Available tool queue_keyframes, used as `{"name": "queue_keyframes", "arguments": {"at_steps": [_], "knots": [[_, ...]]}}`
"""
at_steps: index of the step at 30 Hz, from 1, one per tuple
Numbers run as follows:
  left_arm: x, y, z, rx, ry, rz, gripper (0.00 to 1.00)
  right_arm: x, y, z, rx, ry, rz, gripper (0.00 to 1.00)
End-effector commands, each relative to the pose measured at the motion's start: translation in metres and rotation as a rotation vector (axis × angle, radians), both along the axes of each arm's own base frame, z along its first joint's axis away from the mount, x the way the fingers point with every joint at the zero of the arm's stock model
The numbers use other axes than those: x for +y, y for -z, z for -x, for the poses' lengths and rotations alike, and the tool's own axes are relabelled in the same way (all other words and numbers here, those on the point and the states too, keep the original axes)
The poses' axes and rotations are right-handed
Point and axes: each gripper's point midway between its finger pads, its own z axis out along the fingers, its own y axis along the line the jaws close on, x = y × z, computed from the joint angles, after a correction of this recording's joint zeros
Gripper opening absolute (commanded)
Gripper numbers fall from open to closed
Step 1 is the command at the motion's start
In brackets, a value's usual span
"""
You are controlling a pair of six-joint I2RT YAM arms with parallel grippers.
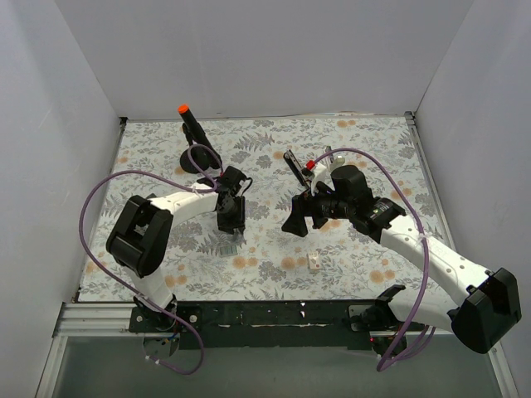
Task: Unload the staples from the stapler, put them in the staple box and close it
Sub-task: Pick up the staple from the center of the board.
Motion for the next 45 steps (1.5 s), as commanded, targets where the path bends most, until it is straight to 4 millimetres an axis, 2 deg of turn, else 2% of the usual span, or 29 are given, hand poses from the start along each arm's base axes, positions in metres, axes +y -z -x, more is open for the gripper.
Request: {"name": "queue_keyframes", "arguments": {"at_steps": [1,7,16,30,38,40,45], "knots": [[0.005,-0.001,-0.01,-0.049,0.014,-0.091,0.33,0.002,-0.026,-0.002,-0.06,-0.006,-0.044,0.96],[0.002,-0.004,-0.008,-0.048,0.014,-0.106,0.3,0.002,-0.026,-0.001,-0.061,-0.008,-0.048,0.96],[0.008,-0.01,0.002,-0.042,0.052,-0.145,0.34,0.004,-0.03,-0.002,-0.063,-0.011,-0.061,0.96],[-0.001,-0.006,-0.001,-0.051,0.049,-0.102,0.18,0.003,-0.021,-0.002,-0.038,0.017,-0.062,0.98],[-0.017,-0.021,-0.003,-0.076,0.019,0.006,0.14,0.007,-0.018,-0.004,-0.04,0.019,-0.092,0.98],[-0.021,-0.027,-0.003,-0.088,0.006,0.031,0.13,0.009,-0.018,-0.003,-0.034,0.011,-0.105,0.97],[-0.043,-0.051,-0.001,-0.1,0.002,0.18,0.13,0.013,-0.016,-0.01,-0.04,0.043,-0.154,0.95]]}}
